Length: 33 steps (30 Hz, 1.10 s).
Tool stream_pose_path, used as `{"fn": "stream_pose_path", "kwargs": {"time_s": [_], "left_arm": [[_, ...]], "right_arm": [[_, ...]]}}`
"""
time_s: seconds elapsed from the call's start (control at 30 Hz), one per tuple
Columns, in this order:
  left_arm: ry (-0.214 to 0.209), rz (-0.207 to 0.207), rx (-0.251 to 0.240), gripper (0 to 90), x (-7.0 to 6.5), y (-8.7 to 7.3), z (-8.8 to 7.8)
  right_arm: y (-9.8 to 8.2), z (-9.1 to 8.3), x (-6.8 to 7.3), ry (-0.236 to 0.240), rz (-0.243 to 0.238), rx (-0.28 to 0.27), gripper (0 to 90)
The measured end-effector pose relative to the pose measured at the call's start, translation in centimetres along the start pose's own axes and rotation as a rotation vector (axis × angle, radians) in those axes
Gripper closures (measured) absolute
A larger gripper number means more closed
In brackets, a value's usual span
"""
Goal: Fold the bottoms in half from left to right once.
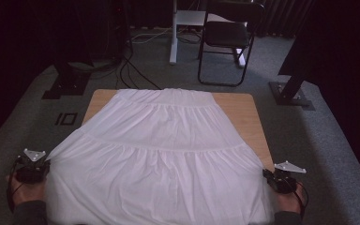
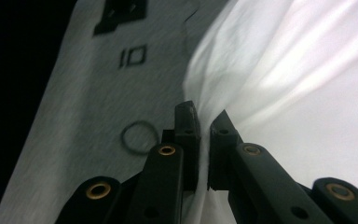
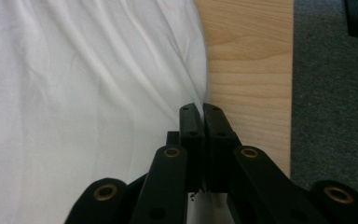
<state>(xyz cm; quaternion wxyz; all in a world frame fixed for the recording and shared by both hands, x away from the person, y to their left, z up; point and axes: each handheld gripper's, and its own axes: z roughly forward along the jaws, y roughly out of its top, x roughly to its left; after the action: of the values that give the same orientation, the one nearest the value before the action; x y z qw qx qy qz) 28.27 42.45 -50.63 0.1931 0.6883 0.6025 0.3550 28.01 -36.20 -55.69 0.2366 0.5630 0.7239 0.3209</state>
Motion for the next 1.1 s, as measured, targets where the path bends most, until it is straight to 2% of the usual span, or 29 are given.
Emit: {"fn": "stream_pose_path", "kwargs": {"time_s": [0.03,0.07,0.13,0.2,0.3,0.43,0.5,0.6,0.77,0.87,0.9,0.97,1.0,1.03,1.1], "left_arm": [[-0.048,0.007,-0.043,85.9,-0.4,0.5,-1.0],[-0.074,0.008,-0.067,85.9,-0.7,0.9,-1.7],[-0.174,0.01,-0.141,85.9,-1.5,2.1,-3.8],[-0.267,0.031,-0.214,85.8,-2.6,3.6,-5.8],[-0.399,0.072,-0.318,85.8,-4.4,5.6,-8.3],[-0.56,0.15,-0.413,85.7,-8.1,8.8,-10.5],[-0.664,0.194,-0.442,85.7,-10.5,10.4,-10.9],[-0.788,0.272,-0.458,85.8,-15.4,12.9,-11.1],[-1.011,0.436,-0.496,85.8,-25.1,15.5,-12.4],[-1.117,0.503,-0.453,85.7,-30.6,15.9,-11.9],[-1.132,0.53,-0.434,85.7,-32.4,15.8,-11.5],[-1.125,0.588,-0.372,85.0,-35.6,15.4,-10.3],[-1.131,0.592,-0.333,82.4,-36.8,15.3,-9.5],[-1.143,0.587,-0.301,76.1,-37.7,15.2,-8.6],[-1.122,0.571,-0.29,67.2,-38.0,15.1,-7.5]], "right_arm": [[0.0,0.0,0.1,0.005,0.004,-0.021,73.5],[0.0,0.0,0.1,0.005,0.004,-0.021,73.5],[0.0,-0.1,0.1,0.012,0.0,-0.037,65.8],[0.0,-0.3,0.4,-0.001,-0.007,-0.054,59.5],[0.2,-0.7,0.7,0.002,-0.02,-0.085,55.7],[0.3,-0.5,1.2,0.02,-0.041,-0.093,53.8],[0.3,-0.3,1.3,0.023,-0.048,-0.087,53.7],[0.4,-0.2,1.6,0.03,-0.051,-0.085,53.8],[0.6,-0.3,2.0,0.037,-0.059,-0.093,52.6],[0.8,-0.2,2.3,0.043,-0.066,-0.095,52.4],[0.8,-0.2,2.5,0.046,-0.068,-0.097,52.4],[1.0,-0.3,2.8,0.049,-0.078,-0.1,52.0],[1.1,-0.3,3.0,0.053,-0.081,-0.102,51.4],[1.3,-0.4,3.3,0.054,-0.086,-0.106,51.2],[1.9,-0.6,4.0,0.066,-0.108,-0.113,49.6]]}}
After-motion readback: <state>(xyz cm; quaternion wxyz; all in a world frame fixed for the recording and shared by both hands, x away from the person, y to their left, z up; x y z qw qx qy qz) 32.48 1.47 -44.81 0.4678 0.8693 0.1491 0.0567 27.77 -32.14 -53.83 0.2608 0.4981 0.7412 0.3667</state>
